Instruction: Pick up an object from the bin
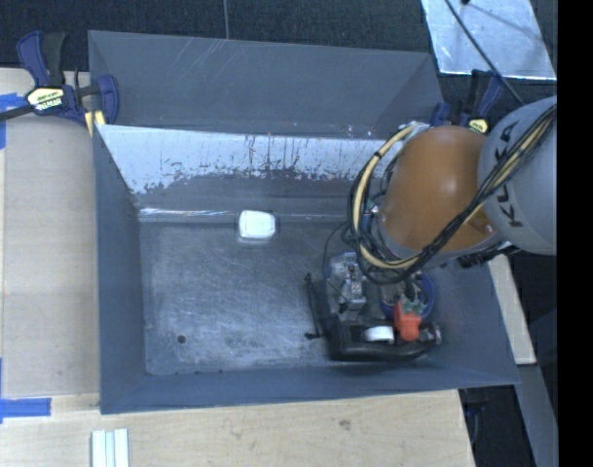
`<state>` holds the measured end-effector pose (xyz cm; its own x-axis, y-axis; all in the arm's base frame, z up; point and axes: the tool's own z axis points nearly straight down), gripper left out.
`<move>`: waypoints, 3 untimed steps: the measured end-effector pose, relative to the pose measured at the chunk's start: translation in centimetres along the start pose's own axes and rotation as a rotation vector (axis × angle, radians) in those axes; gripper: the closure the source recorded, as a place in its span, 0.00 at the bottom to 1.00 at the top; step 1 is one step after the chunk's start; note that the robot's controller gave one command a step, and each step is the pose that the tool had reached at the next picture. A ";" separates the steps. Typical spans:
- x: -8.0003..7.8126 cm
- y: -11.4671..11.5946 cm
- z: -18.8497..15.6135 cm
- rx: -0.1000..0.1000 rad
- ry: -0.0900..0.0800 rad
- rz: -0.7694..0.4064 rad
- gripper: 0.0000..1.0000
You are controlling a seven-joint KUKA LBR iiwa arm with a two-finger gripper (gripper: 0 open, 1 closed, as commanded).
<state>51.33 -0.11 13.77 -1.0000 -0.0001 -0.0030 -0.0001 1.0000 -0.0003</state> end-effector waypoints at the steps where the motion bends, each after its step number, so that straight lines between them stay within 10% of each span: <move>1: 0.0 0.0 0.0 0.000 0.000 0.000 0.00; 2: -1.8 -2.2 3.3 0.002 -0.016 -0.198 0.00; 3: -5.0 -3.2 6.6 0.002 -0.009 -0.691 0.00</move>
Offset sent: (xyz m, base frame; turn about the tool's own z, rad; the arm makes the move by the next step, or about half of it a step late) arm 0.0000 0.0000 0.0000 0.0000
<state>56.37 -3.26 7.18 -0.7703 -0.6376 -0.0098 -0.6376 0.7704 -0.0067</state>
